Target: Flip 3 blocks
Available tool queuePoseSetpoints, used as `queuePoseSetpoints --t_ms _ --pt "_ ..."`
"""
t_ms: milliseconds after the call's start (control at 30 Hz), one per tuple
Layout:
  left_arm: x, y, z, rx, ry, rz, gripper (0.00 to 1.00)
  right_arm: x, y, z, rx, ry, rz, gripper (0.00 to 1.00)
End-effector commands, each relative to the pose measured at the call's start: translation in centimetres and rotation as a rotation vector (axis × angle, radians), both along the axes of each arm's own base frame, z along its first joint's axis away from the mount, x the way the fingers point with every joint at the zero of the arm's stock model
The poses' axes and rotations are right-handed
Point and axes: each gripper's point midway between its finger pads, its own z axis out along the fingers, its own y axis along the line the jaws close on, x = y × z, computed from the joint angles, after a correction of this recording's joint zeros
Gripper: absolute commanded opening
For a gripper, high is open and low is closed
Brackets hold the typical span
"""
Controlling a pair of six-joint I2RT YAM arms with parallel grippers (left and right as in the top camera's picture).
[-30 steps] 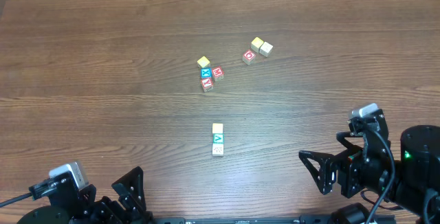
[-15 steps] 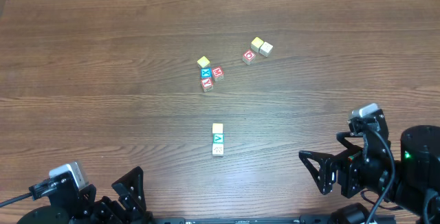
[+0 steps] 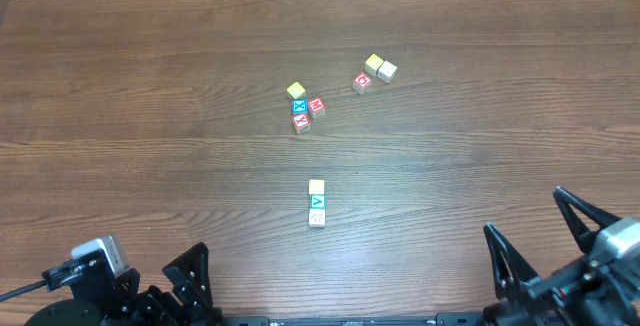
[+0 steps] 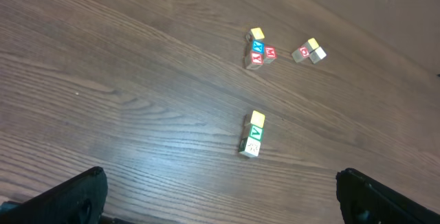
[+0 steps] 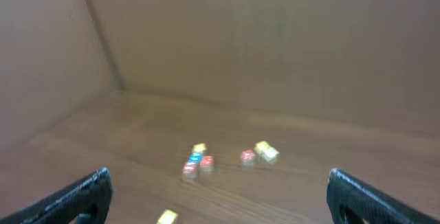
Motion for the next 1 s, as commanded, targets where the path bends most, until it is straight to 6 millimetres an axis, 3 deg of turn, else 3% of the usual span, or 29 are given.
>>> queuePoseSetpoints --t_ms 0,200,400,633,767,967 --pt "-0.2 0.2 0.3 0.022 -0.021 -0.008 1.0 2.6 -0.6 -4.1 -0.028 -0.021 -0.071 1.0" --pt "-0.2 0.2 0.3 0.022 -0.021 -0.008 1.0 6.4 0.6 -9.1 -0.002 -0.172 -0.026 1.0" --pt "-0.2 0.2 0.3 0.022 -0.021 -0.008 1.0 8.2 0.8 -12.5 0.006 -0.266 -0.016 1.0" --pt "-0.2 0.2 0.3 0.022 -0.021 -0.008 1.0 9.7 -0.8 -16.3 0.008 -0.203 -0.118 1.0" --pt "-0.2 0.2 0.3 0.022 -0.021 -0.008 1.0 10.6 -2.9 -18.0 0.1 -0.135 -0.245 1.0" --pt "-0.2 0.2 0.3 0.022 -0.021 -0.008 1.0 10.9 -3.3 -20.5 0.088 -0.05 -0.273 1.0"
